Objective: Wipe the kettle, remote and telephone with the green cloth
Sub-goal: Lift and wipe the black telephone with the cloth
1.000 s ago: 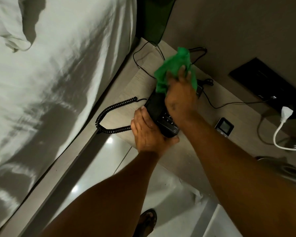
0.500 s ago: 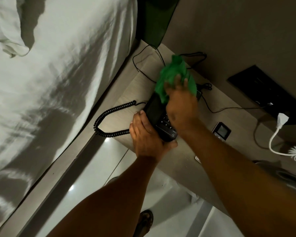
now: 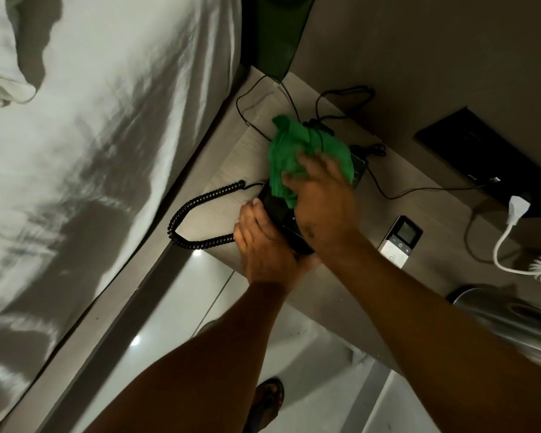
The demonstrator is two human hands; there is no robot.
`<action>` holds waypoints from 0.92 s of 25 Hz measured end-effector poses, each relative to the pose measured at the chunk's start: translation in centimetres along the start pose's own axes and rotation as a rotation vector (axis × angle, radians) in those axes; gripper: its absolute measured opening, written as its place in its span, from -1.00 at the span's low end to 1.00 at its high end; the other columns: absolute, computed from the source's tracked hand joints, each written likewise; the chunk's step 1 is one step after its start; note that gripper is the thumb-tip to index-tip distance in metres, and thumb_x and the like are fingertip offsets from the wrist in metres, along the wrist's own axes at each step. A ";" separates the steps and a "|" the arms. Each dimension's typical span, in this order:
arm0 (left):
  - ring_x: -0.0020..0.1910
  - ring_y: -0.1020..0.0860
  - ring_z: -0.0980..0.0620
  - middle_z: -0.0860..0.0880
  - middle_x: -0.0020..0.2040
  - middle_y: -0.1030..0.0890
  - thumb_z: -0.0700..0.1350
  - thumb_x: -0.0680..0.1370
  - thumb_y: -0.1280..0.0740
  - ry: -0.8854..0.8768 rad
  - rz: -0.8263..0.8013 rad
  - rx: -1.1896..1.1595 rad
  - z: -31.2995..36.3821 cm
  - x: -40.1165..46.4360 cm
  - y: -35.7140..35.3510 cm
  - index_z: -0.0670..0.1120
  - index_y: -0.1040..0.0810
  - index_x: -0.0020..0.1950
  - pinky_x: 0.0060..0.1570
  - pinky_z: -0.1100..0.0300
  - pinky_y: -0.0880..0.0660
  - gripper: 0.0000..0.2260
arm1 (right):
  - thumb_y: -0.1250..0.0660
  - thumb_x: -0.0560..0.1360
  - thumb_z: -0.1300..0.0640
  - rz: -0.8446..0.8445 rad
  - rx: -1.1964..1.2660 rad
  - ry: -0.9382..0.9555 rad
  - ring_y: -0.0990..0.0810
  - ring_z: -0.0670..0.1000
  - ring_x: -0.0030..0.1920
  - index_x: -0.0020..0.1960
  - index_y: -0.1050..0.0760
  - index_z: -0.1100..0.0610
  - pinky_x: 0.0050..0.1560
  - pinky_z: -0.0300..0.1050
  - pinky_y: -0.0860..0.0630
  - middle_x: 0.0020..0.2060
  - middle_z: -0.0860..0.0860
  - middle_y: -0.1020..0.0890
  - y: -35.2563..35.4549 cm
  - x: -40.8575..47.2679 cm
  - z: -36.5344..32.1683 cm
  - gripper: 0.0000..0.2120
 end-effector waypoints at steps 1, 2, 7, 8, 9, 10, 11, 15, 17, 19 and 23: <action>0.55 -0.22 -0.23 -0.27 0.53 -0.27 0.56 0.28 -0.24 -0.003 -0.011 0.009 0.0 0.1 -0.1 -0.28 -0.07 0.58 0.55 -0.17 -0.09 0.19 | -0.32 0.45 0.26 0.030 -0.025 -0.025 -0.33 0.30 0.35 0.19 -0.58 0.07 0.21 0.16 -0.45 0.36 0.17 -0.44 0.3 1.5 0.7 -0.67; 0.55 -0.22 -0.23 -0.27 0.54 -0.26 0.51 0.20 -0.34 -0.004 -0.021 0.017 0.1 0.1 -0.1 -0.27 -0.06 0.58 0.56 -0.14 -0.07 0.24 | -0.33 0.45 0.23 0.051 -0.053 -0.068 -0.36 0.29 0.30 0.17 -0.59 0.06 0.17 0.14 -0.46 0.32 0.19 -0.45 0.7 3.3 1.4 -0.69; 0.55 -0.22 -0.23 -0.25 0.53 -0.25 0.43 0.14 -0.43 -0.017 -0.012 0.029 0.5 -0.1 0.5 -0.28 -0.05 0.58 0.55 -0.15 -0.08 0.26 | -0.32 0.49 0.22 0.143 0.061 -0.266 -0.39 0.27 0.23 0.12 -0.61 0.09 0.12 0.12 -0.52 0.25 0.22 -0.47 2.0 6.1 3.1 -0.77; 0.56 -0.21 -0.23 -0.25 0.54 -0.24 0.45 0.15 -0.42 -0.011 -0.013 0.022 0.5 -0.1 0.4 -0.28 -0.05 0.58 0.56 -0.15 -0.06 0.26 | -0.32 0.47 0.22 0.122 0.030 -0.200 -0.38 0.27 0.24 0.14 -0.60 0.08 0.11 0.12 -0.52 0.24 0.20 -0.47 1.5 4.5 2.4 -0.74; 0.57 -0.20 -0.24 -0.26 0.55 -0.24 0.47 0.18 -0.38 -0.006 -0.017 0.010 0.4 0.0 0.3 -0.28 -0.04 0.59 0.57 -0.16 -0.05 0.24 | -0.33 0.45 0.24 0.096 0.013 -0.120 -0.37 0.27 0.23 0.16 -0.59 0.06 0.09 0.11 -0.52 0.23 0.17 -0.47 0.8 2.5 1.5 -0.70; 0.58 -0.18 -0.24 -0.27 0.55 -0.22 0.49 0.22 -0.34 -0.005 -0.021 -0.007 0.2 0.0 0.3 -0.28 -0.03 0.59 0.57 -0.18 -0.05 0.22 | -0.33 0.44 0.25 0.067 0.021 -0.048 -0.37 0.26 0.23 0.18 -0.58 0.04 0.06 0.10 -0.52 0.23 0.14 -0.48 0.1 0.3 0.6 -0.67; 0.59 -0.17 -0.25 -0.27 0.56 -0.22 0.49 0.24 -0.31 -0.012 -0.019 -0.020 0.3 -0.1 0.3 -0.28 -0.03 0.59 0.58 -0.20 -0.05 0.20 | -0.34 0.44 0.26 0.041 0.035 -0.015 -0.38 0.25 0.22 0.19 -0.58 0.02 0.04 0.08 -0.52 0.23 0.12 -0.50 -0.4 -1.3 0.5 -0.65; 0.54 -0.25 -0.27 -0.28 0.50 -0.28 0.41 0.18 -0.40 -0.052 0.041 0.005 0.7 -0.3 0.6 -0.30 -0.06 0.56 0.53 -0.21 -0.15 0.20 | -0.33 0.47 0.27 0.130 0.113 -0.226 -0.39 0.21 0.24 0.18 -0.58 0.05 0.12 0.03 -0.49 0.24 0.11 -0.50 0.9 2.6 5.8 -0.68; 0.53 -0.26 -0.27 -0.29 0.49 -0.28 0.42 0.18 -0.40 -0.053 0.077 0.020 0.9 -0.5 0.8 -0.31 -0.07 0.55 0.52 -0.21 -0.17 0.21 | -0.29 0.50 0.26 0.177 0.194 -0.305 -0.42 0.17 0.21 0.18 -0.58 0.07 0.15 -0.01 -0.48 0.23 0.10 -0.52 1.9 4.7 7.7 -0.71; 0.52 -0.26 -0.27 -0.29 0.50 -0.28 0.48 0.19 -0.39 -0.047 0.071 0.038 1.1 -0.2 0.7 -0.32 -0.08 0.55 0.52 -0.20 -0.16 0.23 | -0.28 0.51 0.27 0.152 0.138 -0.299 -0.43 0.16 0.21 0.18 -0.58 0.03 0.10 -0.05 -0.45 0.21 0.08 -0.52 1.5 3.5 7.7 -0.70; 0.53 -0.26 -0.28 -0.31 0.51 -0.28 0.59 0.17 -0.32 -0.037 0.036 0.092 1.0 -0.5 1.0 -0.32 -0.09 0.56 0.52 -0.18 -0.17 0.30 | -0.32 0.47 0.22 -0.017 -0.050 -0.158 -0.40 0.16 0.22 0.22 -0.56 -0.01 0.01 0.03 -0.51 0.20 0.04 -0.52 -1.0 -4.4 6.2 -0.65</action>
Point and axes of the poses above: each hand's wrist, its own x-axis towards the middle knuckle, its own y-axis out of the back of the hand, z = x × y, the point moved 6 cm from there along x, towards the middle knuckle
